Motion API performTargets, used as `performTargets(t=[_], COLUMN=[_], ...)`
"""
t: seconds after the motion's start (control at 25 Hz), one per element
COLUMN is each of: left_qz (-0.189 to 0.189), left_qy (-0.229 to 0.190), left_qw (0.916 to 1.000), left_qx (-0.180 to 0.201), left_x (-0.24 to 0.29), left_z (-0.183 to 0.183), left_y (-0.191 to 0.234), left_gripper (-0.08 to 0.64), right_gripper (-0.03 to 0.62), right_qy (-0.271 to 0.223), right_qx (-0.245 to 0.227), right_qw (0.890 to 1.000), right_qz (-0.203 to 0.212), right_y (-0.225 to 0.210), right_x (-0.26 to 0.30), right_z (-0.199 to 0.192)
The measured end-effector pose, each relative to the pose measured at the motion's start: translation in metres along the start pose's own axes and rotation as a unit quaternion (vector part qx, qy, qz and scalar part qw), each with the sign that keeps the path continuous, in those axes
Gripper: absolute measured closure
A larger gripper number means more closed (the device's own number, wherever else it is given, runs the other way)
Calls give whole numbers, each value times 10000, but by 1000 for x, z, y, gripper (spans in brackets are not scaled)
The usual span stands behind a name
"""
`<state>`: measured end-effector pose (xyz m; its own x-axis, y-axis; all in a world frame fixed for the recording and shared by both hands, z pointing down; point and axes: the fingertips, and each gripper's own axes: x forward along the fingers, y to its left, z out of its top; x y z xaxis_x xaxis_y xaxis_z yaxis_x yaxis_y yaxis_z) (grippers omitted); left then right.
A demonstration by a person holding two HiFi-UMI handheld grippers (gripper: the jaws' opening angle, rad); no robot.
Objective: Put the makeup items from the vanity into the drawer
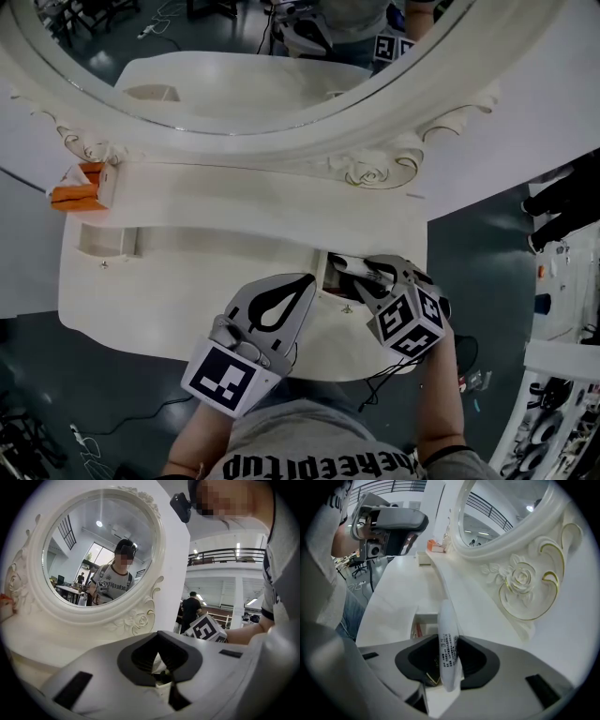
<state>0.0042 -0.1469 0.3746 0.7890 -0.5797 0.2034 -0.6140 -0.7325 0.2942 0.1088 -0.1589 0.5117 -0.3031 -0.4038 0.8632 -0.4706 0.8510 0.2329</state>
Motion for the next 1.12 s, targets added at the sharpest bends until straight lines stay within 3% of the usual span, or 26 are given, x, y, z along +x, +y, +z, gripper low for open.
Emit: performTargets(t=[0.36,0.92,1.12], left_qz=[-26,-35,-41], left_qy=[-15,-29,-23], left_qw=[10000,10000,10000], left_qx=[23,33,52], left_x=[-1,-2,-2], left_z=[1,0,-1], left_y=[-4,-9,-11], left_gripper=[538,538,538], right_gripper=[353,328,278], right_qy=[-192,-649,-782], right_qx=[364,709,754], right_qw=[9988,9945,9928], right_qz=[262,427,500], right_y=[3,5,14], right_x=[-8,-31,-31], right_z=[2,7,7])
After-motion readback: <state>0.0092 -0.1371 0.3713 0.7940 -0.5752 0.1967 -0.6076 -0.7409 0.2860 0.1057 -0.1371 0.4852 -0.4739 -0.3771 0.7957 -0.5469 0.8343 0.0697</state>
